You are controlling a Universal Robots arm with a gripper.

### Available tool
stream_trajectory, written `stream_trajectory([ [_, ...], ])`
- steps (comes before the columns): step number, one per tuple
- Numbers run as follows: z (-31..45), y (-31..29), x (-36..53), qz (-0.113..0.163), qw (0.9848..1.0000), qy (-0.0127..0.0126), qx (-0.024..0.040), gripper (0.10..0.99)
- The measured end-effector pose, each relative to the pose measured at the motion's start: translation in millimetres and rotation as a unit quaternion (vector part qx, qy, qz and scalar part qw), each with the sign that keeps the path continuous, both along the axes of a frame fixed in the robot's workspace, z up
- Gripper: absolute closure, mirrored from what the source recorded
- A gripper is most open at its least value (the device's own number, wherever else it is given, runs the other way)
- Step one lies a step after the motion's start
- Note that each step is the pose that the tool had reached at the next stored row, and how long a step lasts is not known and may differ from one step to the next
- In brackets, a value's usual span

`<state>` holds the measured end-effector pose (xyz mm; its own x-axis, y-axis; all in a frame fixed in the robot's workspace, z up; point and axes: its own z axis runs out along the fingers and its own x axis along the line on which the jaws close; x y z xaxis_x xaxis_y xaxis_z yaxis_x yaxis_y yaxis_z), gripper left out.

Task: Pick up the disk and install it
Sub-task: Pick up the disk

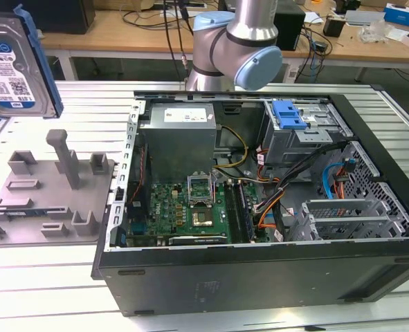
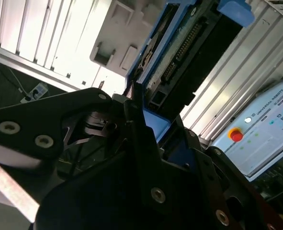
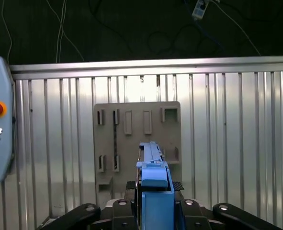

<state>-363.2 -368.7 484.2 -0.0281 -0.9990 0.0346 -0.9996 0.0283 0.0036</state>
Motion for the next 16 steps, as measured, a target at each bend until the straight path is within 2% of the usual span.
stream_trajectory([
  [3,0.0,-8.3,15.8,0.0,1.0,0.0001,0.0,0.718],
  [7,0.0,-20.2,41.2,0.0,1.0,0.0002,0.0,0.718],
  [13,0.0,-30.5,64.7,0.001,1.0,0.0004,0.0,0.718],
  [15,0.0,-35.8,78.1,0.001,1.0,0.0006,0.0,0.718],
  [16,0.0,-37.2,81.8,0.001,1.0,0.0007,0.0,0.718],
])
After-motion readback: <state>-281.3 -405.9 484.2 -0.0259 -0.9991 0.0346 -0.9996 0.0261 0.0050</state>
